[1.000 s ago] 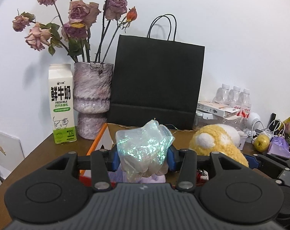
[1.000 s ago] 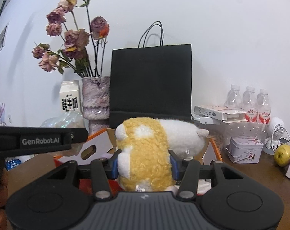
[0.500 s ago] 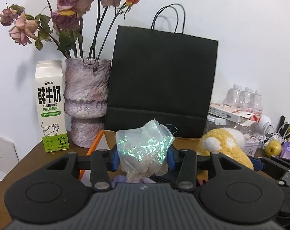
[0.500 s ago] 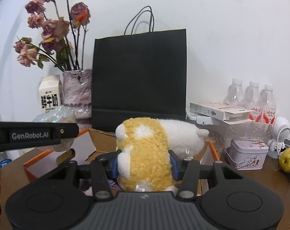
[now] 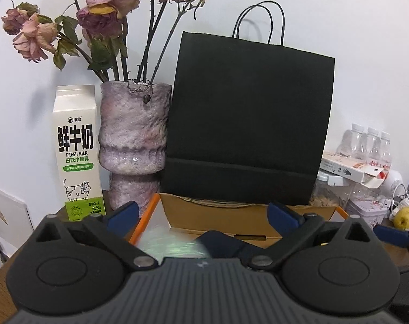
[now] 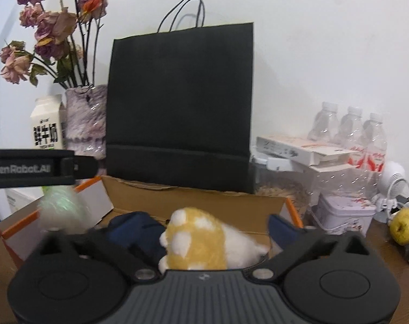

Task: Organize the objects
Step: 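Open the left gripper dropping the bag while the right gripper drops the plush toy into the box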

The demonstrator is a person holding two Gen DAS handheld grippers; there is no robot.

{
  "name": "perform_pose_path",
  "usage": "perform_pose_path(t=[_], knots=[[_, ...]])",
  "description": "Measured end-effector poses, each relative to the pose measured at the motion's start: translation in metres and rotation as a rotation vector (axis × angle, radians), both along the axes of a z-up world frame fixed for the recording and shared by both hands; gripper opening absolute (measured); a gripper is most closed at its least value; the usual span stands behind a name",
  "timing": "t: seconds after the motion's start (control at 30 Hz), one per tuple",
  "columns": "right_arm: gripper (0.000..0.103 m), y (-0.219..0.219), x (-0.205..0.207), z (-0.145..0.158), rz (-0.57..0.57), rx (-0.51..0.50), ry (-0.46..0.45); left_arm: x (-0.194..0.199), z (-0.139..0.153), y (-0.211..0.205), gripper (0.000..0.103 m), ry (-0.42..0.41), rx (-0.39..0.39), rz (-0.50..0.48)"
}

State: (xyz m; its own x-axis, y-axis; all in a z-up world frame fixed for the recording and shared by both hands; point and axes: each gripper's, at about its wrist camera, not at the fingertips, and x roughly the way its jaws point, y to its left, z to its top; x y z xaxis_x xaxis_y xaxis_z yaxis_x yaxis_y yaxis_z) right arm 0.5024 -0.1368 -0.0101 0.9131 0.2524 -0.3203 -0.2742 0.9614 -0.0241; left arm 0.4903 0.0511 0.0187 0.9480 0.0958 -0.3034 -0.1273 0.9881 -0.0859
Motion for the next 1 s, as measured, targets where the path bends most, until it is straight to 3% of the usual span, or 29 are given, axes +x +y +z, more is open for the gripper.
perform_pose_path(t=[0.47, 1.0], knots=[[0.103, -0.014, -0.002, 0.009, 0.009, 0.055, 0.060, -0.010, 0.006, 0.007, 0.103, 0.035, -0.008, -0.007], [0.103, -0.037, -0.068, 0.034, 0.053, 0.051, 0.048, -0.086, 0.014, 0.005, 0.103, 0.067, 0.018, -0.050]])
